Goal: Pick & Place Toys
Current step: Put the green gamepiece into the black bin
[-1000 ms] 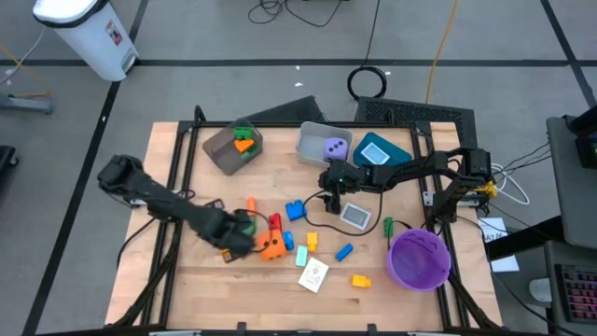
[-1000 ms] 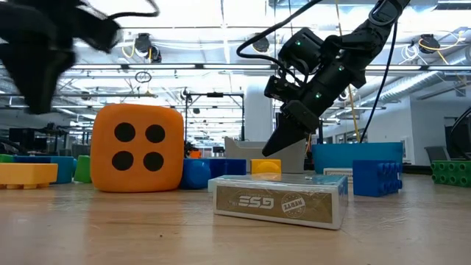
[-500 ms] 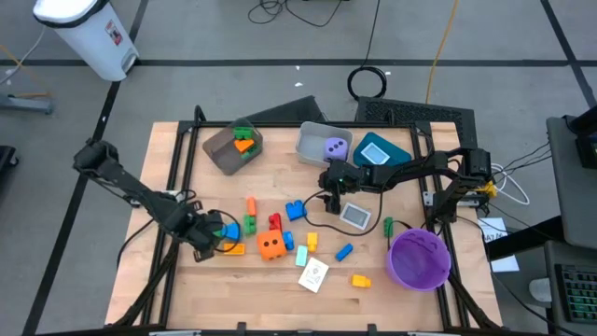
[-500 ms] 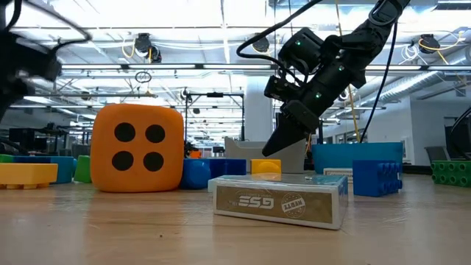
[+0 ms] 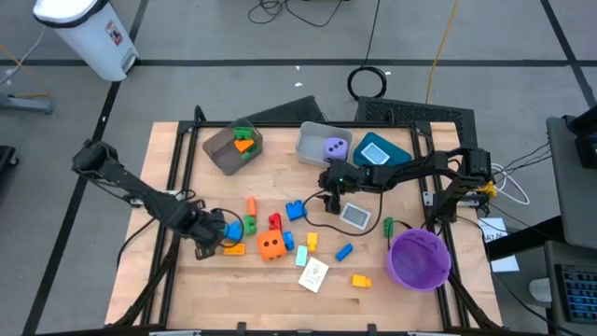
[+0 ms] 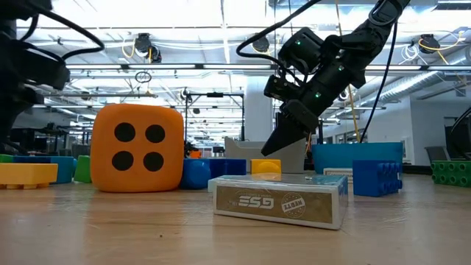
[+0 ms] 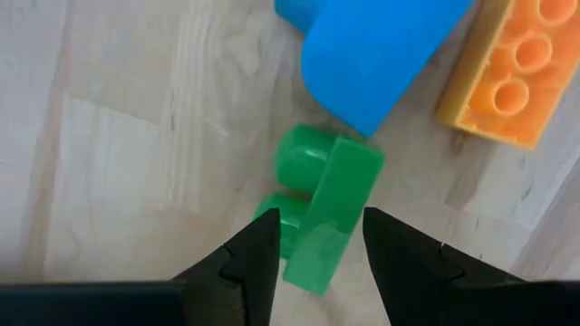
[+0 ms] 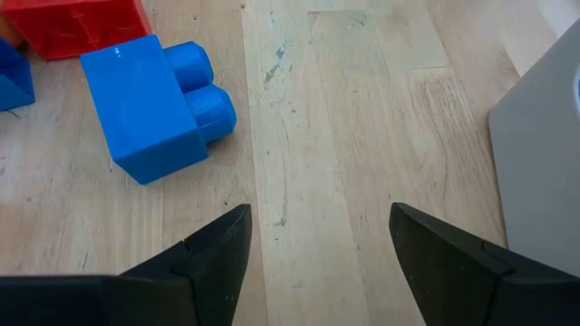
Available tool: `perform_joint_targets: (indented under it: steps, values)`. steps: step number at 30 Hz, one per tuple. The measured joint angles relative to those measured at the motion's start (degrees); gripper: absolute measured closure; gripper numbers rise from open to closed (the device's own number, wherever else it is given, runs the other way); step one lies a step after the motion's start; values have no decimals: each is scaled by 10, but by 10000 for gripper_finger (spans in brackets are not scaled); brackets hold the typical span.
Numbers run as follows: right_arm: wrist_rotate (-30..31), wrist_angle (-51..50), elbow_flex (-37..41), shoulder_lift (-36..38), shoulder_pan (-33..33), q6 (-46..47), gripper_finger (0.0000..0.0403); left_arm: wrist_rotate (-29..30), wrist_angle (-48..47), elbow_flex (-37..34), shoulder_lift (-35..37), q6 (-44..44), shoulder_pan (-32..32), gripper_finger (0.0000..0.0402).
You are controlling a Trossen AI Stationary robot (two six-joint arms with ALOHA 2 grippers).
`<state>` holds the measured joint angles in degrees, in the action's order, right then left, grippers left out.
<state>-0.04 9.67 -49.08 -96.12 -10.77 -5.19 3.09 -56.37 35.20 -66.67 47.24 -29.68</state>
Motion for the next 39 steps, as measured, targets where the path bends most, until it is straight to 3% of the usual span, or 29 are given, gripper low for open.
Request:
perform_joint_targets:
  steps: [14,18,31,39]
  values:
    - [0,0,0,0,0,0,149,0,7,-1,0,-42,45,146]
    - [0,0,0,0,0,0,149,-4,33,-30,-1,-41,50,134]
    - [0,0,0,0,0,0,149,-22,104,-82,-1,-40,53,158]
    - [0,0,0,0,0,0,149,-26,107,-84,0,-35,53,224]
